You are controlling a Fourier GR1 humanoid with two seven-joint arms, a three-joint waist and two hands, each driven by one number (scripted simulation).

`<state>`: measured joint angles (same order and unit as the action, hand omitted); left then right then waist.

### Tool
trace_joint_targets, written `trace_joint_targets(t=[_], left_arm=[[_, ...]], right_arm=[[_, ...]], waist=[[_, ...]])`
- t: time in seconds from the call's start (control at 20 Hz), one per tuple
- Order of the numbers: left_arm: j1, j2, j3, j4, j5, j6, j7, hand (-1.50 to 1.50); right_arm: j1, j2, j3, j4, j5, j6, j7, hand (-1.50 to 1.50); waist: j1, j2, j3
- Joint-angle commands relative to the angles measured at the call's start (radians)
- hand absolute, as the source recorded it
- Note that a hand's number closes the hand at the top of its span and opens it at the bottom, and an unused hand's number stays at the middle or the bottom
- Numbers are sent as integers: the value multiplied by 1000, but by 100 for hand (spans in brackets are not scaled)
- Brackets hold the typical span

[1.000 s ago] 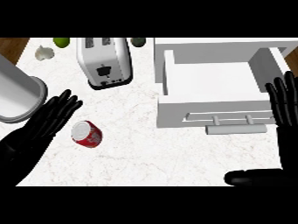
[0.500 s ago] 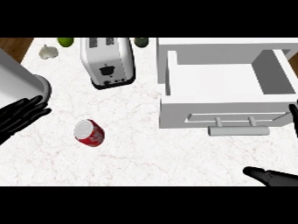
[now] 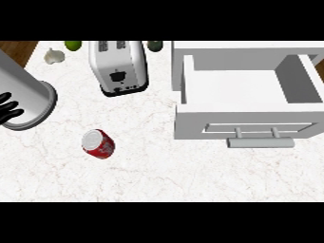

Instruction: Pick up the can, place it into the drawer and close the drawer

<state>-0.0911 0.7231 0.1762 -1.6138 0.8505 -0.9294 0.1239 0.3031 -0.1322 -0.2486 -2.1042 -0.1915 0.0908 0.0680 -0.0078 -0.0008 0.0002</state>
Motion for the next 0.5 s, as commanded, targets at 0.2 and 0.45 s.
trace_joint_targets(t=[0.2,0.45], left_arm=[[-47,28,-51,93,185,65,140,-150],[-47,63,-67,71,330,113,237,-150]], right_arm=[[64,7,-71,33,-58,90,-82,-150],[100,-10,-117,-87,-120,113,20,-150]], waist=[[-2,1,1],[2,-1,0]])
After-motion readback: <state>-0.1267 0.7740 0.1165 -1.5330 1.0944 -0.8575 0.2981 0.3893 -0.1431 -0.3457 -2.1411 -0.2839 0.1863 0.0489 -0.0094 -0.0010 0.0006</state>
